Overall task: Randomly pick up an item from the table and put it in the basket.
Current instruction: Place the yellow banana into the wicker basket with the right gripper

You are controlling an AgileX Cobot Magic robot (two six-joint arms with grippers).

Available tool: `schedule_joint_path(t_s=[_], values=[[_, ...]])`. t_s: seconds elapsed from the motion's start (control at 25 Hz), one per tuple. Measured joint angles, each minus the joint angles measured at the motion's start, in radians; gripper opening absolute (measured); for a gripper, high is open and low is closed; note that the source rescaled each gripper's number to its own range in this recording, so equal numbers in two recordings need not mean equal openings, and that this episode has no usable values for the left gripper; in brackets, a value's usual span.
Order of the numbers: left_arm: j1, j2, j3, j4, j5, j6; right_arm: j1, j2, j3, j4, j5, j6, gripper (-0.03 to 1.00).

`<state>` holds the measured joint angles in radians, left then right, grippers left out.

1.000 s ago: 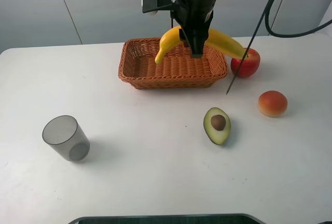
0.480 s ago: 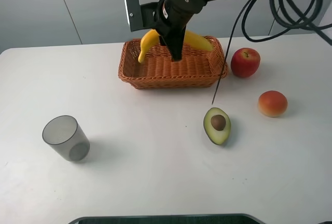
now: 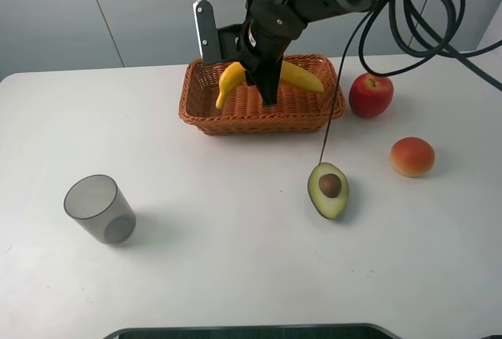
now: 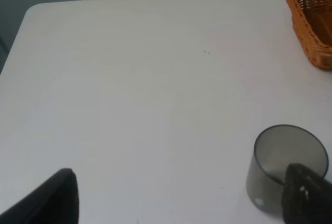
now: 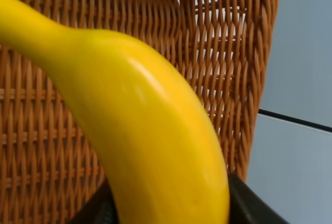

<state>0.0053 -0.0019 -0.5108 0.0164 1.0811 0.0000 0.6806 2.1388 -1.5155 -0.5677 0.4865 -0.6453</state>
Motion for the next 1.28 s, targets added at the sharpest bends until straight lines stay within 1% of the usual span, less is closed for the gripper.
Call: schedule_joint_path(t_s=[0.6,0.64,0.68,0.72,0.8,0.84,0.88,0.96,1.08,1.2,1.28], values=[[0.000,0.000,0.000,0.000,0.000,0.006,0.000,0.000,0.000,-0.017,-0.017,0.004,0.00],[0.000,0.000,0.000,0.000,0.000,0.000,0.000,0.000,0.000,-0.017,-0.019,0.006,0.04],[0.000,0.000,0.000,0.000,0.000,0.000,0.000,0.000,0.000,-0.017,-0.019,0.009,0.17],[0.000,0.000,0.000,0.000,0.000,0.000,0.000,0.000,0.000,-0.019,-0.021,0.009,0.34],[0.000,0.000,0.000,0.000,0.000,0.000,0.000,0.000,0.000,-0.024,-0.022,0.012,0.76],[0.000,0.000,0.000,0.000,0.000,0.000,0.000,0.000,0.000,-0.026,-0.022,0.012,0.88],[0.000,0.000,0.000,0.000,0.000,0.000,0.000,0.000,0.000,-0.032,-0.022,0.014,0.95],[0.000,0.000,0.000,0.000,0.000,0.000,0.000,-0.002,0.000,-0.041,-0.022,0.017,0.99],[0.000,0.000,0.000,0.000,0.000,0.000,0.000,-0.025,0.000,-0.047,-0.021,0.050,1.00],[0.000,0.000,0.000,0.000,0.000,0.000,0.000,-0.080,0.000,-0.047,0.010,0.152,1.00],[0.000,0.000,0.000,0.000,0.000,0.000,0.000,-0.121,-0.002,-0.036,0.064,0.238,1.00]])
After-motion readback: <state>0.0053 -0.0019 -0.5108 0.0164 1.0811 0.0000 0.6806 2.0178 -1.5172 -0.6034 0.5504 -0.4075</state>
